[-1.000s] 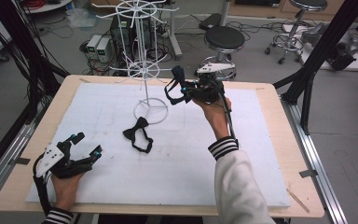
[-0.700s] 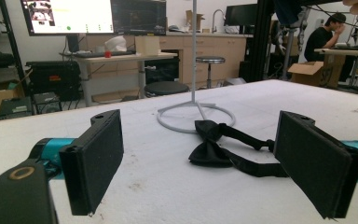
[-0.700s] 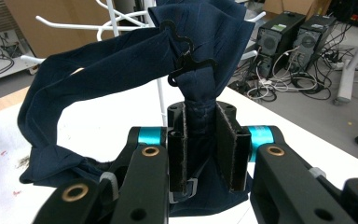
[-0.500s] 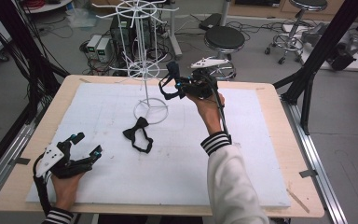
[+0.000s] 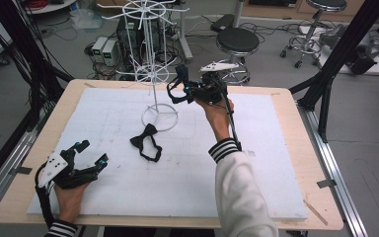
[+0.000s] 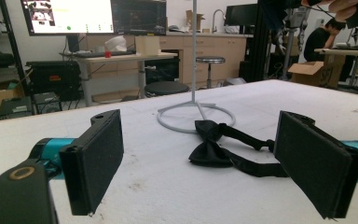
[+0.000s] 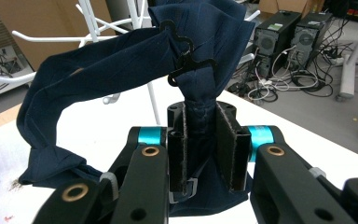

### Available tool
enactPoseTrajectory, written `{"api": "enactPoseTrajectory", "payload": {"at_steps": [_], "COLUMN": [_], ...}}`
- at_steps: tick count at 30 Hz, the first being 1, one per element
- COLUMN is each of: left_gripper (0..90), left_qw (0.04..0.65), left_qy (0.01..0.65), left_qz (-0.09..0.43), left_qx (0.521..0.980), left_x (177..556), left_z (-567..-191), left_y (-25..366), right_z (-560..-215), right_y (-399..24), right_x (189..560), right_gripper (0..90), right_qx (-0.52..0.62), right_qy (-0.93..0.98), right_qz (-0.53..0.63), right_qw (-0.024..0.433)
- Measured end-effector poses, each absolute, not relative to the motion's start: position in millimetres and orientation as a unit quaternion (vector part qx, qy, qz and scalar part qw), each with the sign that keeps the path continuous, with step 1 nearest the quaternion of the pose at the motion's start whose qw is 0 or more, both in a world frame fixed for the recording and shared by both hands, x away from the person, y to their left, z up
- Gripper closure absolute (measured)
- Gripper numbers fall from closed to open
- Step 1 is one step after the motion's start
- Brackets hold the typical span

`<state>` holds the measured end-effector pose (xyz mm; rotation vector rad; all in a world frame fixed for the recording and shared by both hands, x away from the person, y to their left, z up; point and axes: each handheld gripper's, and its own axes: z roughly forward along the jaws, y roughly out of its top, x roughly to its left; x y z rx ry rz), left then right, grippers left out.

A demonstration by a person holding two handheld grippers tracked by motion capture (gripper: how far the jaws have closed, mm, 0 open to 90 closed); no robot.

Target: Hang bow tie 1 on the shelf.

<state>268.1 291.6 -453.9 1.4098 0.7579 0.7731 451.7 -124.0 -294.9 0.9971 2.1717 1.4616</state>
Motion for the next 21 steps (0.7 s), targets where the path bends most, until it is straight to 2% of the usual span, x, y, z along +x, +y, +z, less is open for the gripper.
{"api": "enactPoseTrajectory", "payload": {"at_steps": [21], "left_gripper": [16.2], "left_qw": [0.631], "left_qy": [0.331], "left_qz": [0.337], "left_qx": [0.615], "left_x": [268], "left_z": [-454], "left_y": [291], "right_z": [-308], "right_y": [-112], "right_x": [458], "right_gripper": [75.8], "right_qx": [0.355], "right_qy": [0.772], "right_qz": [0.503], "right_qw": [0.155]}}
